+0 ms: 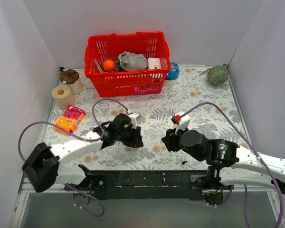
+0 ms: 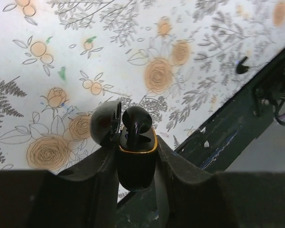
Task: Insert the wireless bluetooth earbuds into the charging case
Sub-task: Place the earbud at the center of the board, then pick up the earbud from the center of the board.
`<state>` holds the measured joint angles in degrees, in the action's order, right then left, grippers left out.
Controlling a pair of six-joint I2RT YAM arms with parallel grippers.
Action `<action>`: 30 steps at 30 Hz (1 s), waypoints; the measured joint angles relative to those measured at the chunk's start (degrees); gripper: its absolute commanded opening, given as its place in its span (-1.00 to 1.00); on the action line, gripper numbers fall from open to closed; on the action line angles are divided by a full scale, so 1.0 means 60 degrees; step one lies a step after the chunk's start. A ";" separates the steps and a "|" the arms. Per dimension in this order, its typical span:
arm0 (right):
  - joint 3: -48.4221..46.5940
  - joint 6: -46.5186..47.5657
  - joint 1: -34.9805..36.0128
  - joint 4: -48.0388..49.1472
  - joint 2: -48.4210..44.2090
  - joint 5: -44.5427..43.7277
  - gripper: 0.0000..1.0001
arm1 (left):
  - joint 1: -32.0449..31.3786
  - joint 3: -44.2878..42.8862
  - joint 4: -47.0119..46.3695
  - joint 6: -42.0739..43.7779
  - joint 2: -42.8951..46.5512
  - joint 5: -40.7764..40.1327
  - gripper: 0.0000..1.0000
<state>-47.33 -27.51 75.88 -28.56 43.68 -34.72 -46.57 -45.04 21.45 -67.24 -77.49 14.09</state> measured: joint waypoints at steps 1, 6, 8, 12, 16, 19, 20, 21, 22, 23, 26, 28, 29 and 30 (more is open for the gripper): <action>0.0047 0.0000 -0.0011 0.0025 0.0091 0.0033 0.00 | 0.0000 0.0659 -0.0612 0.0120 0.0659 0.0120 -1.00; 0.0175 -0.0004 -0.0204 0.0543 0.0849 0.0699 0.18 | -0.0007 0.4080 -0.4076 0.0805 0.4073 0.0732 -1.00; 0.0328 -0.0098 -0.0423 0.0951 0.1045 0.1300 0.23 | -0.0015 0.5362 -0.5461 0.1129 0.5639 0.0856 -1.00; 0.0554 -0.0433 -0.1315 0.1872 0.1067 0.2878 0.23 | -0.0044 0.6466 -0.7227 0.1647 0.7807 0.0634 -1.00; 0.0266 -0.0565 -0.1738 0.2269 0.1177 0.3614 0.22 | -0.0047 0.6390 -0.7909 0.2142 0.8280 0.0040 -1.00; -0.0215 -0.0484 -0.1738 0.2259 0.1428 0.3563 0.20 | -0.0055 0.6098 -0.7723 0.2368 0.7828 -0.0703 -1.00; -0.0266 -0.0441 -0.1738 0.2259 0.1443 0.3515 0.20 | -0.0055 0.6011 -0.7628 0.2401 0.7672 -0.0900 -1.00; -0.0270 -0.0419 -0.1738 0.2211 0.1428 0.3446 0.20 | -0.0055 0.5960 -0.7544 0.2408 0.7559 -0.1053 -1.00; -0.0244 -0.0419 -0.1749 0.2124 0.1399 0.3370 0.19 | -0.0051 0.5941 -0.7482 0.2408 0.7493 -0.1180 -1.00; -0.0142 -0.0419 -0.1756 0.2084 0.1348 0.3304 0.18 | -0.0055 0.5941 -0.7420 0.2408 0.7512 -0.1271 -1.00; 0.0634 -0.0430 -0.1770 0.1971 0.0973 0.3279 0.16 | -0.0055 0.5956 -0.7504 0.2397 0.7861 -0.1275 -1.00; 0.1184 -0.0466 -0.1770 0.1683 0.0831 0.3304 0.15 | -0.0055 0.6102 -0.7992 0.2335 0.8215 -0.1155 -1.00; 0.1417 -0.0499 -0.1770 0.1530 0.0816 0.3311 0.15 | -0.0055 0.6196 -0.8229 0.2291 0.8346 -0.1086 -1.00; 0.1628 -0.0561 -0.1770 0.1362 0.0801 0.3315 0.15 | -0.0055 0.6335 -0.8608 0.2211 0.8477 -0.1016 -1.00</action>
<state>-37.56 -30.87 65.25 -20.38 48.49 -14.83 -46.89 -7.03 -30.20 -53.98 -26.63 7.99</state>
